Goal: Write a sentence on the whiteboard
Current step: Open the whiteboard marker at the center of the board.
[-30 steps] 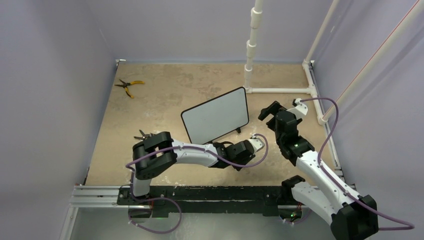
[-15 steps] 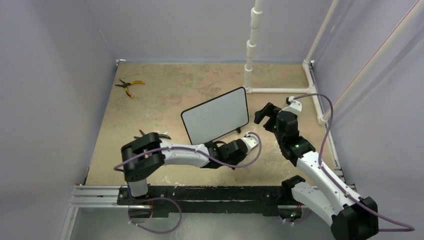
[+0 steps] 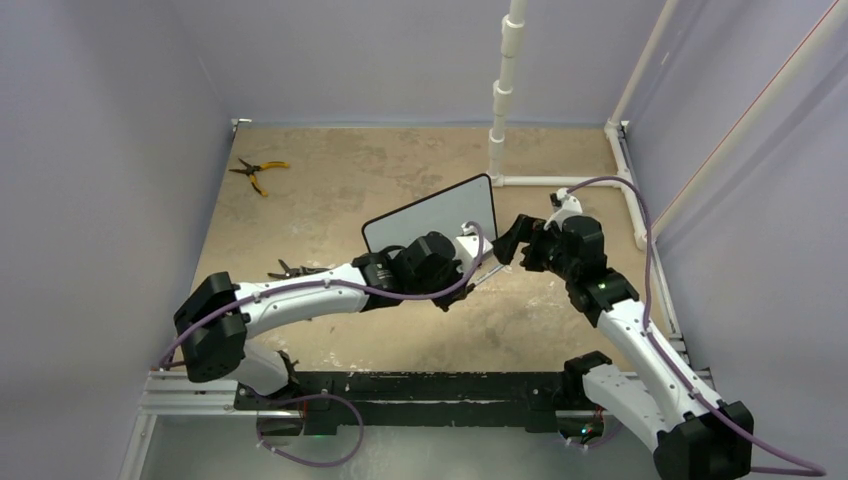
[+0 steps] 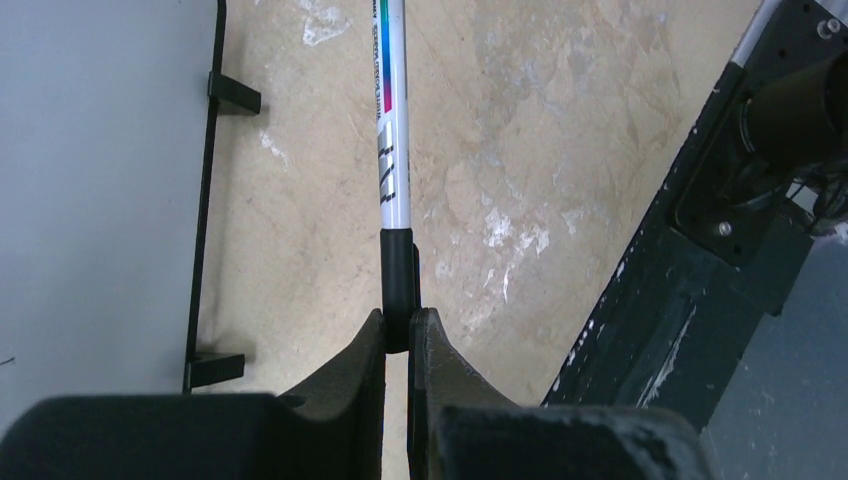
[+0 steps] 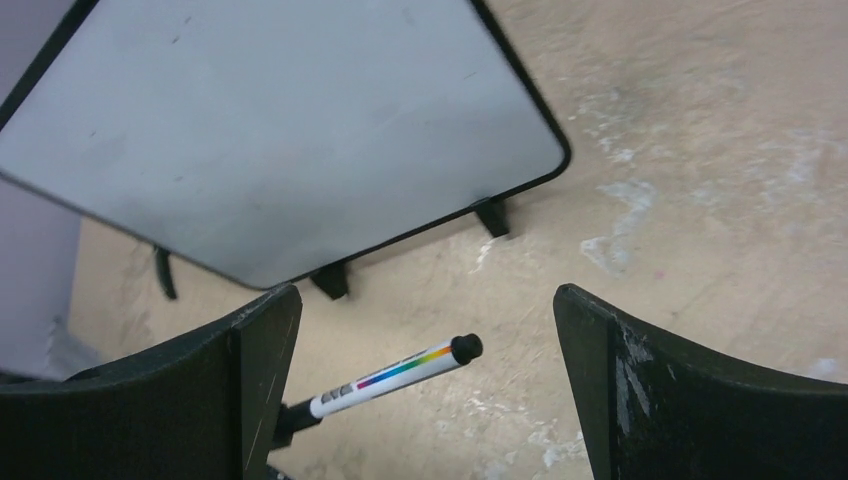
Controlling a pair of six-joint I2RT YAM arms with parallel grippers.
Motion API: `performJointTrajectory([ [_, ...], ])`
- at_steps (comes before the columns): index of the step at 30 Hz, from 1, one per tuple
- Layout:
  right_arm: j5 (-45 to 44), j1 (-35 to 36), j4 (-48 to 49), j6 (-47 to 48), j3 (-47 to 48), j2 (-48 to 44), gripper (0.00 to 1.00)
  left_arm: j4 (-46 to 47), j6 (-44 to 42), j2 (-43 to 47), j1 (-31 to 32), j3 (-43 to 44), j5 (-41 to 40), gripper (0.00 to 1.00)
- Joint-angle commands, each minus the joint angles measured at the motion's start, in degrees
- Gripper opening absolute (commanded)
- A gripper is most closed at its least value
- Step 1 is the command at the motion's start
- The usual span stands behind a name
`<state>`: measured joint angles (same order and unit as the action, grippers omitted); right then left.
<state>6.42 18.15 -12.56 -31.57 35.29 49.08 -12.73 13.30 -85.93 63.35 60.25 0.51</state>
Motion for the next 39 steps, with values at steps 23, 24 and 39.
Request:
performJointTrajectory([
  [23,52.05,-1.45,-0.32,7.14,-0.31,6.76,0.70,1.70,-7.84,17.19,-2.88,-10.46,12.99,0.00],
  [24,52.40,-1.45,-0.28,7.18,-0.45,6.92,0.67,1.74,-7.85,17.20,-2.88,-10.57,13.01,0.00],
  [39,54.93,-1.46,0.17,7.75,-1.12,7.61,0.33,1.83,-8.02,17.02,-2.88,-10.59,12.43,0.00],
])
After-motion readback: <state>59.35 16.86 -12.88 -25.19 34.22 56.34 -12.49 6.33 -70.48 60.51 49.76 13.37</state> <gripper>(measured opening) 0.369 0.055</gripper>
